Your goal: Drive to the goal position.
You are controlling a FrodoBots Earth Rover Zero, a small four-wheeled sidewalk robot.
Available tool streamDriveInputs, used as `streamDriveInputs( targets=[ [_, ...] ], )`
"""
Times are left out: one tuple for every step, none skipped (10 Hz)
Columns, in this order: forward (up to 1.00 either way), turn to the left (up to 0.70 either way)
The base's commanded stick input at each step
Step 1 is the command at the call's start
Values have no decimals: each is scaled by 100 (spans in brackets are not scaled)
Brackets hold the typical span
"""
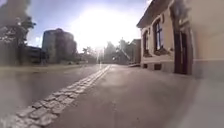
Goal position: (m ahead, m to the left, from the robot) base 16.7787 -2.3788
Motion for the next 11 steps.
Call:
streamDriveInputs(
  targets=[
    [70, 0],
    [70, 0],
    [70, 0],
    [70, 0],
    [70, 0],
    [70, 0],
    [70, 0],
    [70, 0],
    [70, 0],
    [70, 0],
    [70, 0]
  ],
)
